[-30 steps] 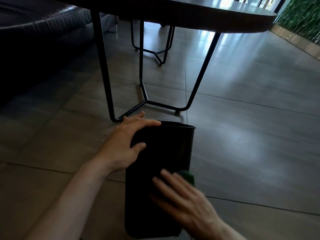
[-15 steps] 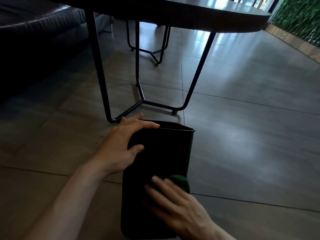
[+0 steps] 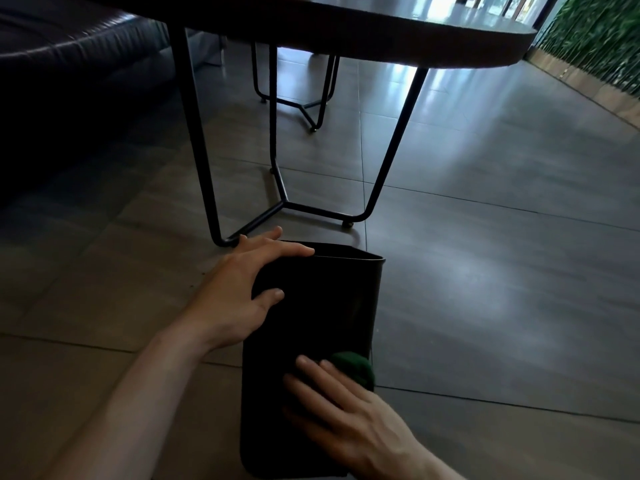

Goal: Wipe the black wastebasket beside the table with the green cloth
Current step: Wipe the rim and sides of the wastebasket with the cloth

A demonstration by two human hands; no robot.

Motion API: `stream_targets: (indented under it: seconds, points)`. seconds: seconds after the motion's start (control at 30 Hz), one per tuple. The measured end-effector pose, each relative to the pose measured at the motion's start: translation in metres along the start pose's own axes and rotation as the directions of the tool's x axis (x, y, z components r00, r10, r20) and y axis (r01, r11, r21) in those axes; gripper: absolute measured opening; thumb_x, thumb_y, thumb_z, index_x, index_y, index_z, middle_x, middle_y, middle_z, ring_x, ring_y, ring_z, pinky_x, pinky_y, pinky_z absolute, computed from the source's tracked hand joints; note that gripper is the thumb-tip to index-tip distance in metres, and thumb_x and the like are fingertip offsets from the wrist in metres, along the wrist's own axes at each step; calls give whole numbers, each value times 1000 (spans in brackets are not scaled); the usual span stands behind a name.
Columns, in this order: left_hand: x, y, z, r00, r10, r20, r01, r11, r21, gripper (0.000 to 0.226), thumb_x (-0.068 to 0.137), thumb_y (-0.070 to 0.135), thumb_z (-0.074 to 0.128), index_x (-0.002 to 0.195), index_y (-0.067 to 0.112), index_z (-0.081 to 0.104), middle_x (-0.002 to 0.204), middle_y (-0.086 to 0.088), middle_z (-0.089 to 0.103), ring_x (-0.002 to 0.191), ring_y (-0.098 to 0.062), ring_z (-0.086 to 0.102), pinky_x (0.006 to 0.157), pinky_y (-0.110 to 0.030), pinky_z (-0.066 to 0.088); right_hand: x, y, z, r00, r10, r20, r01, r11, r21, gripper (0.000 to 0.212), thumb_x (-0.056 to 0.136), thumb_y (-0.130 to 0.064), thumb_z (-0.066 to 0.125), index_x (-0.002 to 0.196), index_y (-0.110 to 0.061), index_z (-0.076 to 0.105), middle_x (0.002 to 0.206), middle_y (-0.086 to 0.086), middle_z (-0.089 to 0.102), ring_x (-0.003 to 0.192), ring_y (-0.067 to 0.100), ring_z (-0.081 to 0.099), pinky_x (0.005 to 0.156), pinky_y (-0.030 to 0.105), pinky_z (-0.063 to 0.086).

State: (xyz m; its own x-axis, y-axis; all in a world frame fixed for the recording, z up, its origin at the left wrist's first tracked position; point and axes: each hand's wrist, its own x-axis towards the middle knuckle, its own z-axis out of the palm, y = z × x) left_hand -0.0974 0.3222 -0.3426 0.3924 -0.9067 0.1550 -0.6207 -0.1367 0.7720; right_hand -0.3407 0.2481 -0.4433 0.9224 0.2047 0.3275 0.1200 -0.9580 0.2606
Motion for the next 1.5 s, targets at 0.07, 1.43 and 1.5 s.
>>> stream_targets:
  seconds: [0.07,1.43,1.5]
  points:
    - [0,0,-1,1000,17,-10,-17,1000,3,78,83,0,74,128,60,52,152,14,45,151,-2,19,125,-42,16,4,15,-8,989,141,-48,-136,986,92,34,111,-17,48,143,-15,59,158,14,47,155,38,27,122,50,35]
    - [-14,-14,-25,999,8,-46,-14,989,-147,66,73,-15,70,109,40,67,131,15,59,127,14,46,96,-2,35,10,171,-93,449,877,170,-885,411,219,31,79,-47,85,104,-32,72,94,-6,68,81,22,66,68,31,47]
    - [-16,-15,-28,999,3,-38,-10,984,-177,62,71,-17,67,106,34,67,126,10,65,127,7,50,102,-15,39,24,173,-82,569,737,366,-807,586,75,51,86,-35,81,131,-48,61,110,-7,61,93,24,64,72,34,49]
